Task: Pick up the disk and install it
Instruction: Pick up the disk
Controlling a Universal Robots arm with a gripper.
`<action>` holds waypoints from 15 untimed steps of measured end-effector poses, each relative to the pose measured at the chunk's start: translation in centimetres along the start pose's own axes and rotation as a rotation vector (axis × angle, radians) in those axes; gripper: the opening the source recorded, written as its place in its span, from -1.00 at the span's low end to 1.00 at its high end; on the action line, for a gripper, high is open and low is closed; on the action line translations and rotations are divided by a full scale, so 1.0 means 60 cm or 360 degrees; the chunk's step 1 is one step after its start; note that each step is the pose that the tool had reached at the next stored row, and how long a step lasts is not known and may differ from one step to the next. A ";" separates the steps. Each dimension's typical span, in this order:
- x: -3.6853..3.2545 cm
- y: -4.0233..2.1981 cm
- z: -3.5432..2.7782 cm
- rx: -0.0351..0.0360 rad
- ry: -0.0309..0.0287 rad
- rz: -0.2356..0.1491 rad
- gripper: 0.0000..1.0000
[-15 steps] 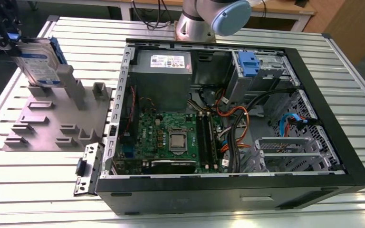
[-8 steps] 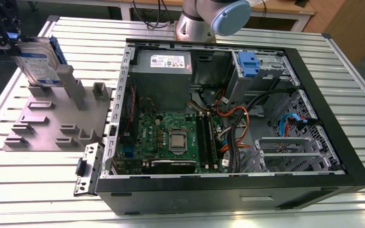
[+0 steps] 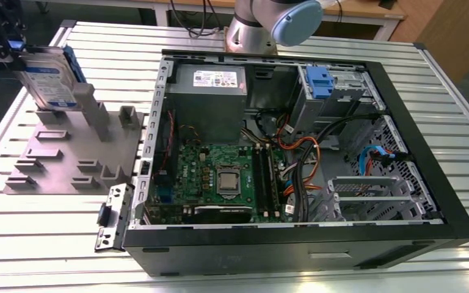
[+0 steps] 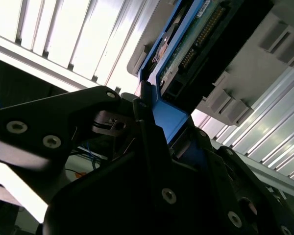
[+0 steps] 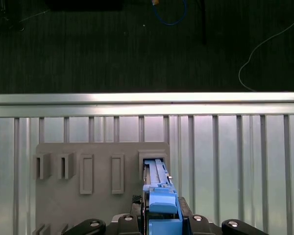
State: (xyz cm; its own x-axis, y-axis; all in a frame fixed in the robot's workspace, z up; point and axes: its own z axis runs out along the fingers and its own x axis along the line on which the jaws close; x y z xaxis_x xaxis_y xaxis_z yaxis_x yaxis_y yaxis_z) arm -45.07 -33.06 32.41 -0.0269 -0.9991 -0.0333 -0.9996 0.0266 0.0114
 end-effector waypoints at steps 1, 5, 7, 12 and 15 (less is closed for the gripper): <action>0.000 0.000 -0.001 0.0000 0.00001 0.0000 -0.26; 0.000 0.000 -0.003 0.0000 0.00000 0.0000 -0.26; 0.000 0.000 -0.005 0.0000 0.00000 0.0000 -0.26; 0.000 0.000 -0.012 0.0000 0.00000 0.0000 -0.26; 0.000 0.000 -0.014 0.0000 0.00000 0.0000 -0.26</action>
State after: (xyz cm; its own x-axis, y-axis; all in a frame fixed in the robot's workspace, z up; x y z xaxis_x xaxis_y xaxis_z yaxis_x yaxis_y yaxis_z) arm -45.07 -33.06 33.27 -0.0270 -0.9991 -0.0333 -0.9996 0.0266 0.0114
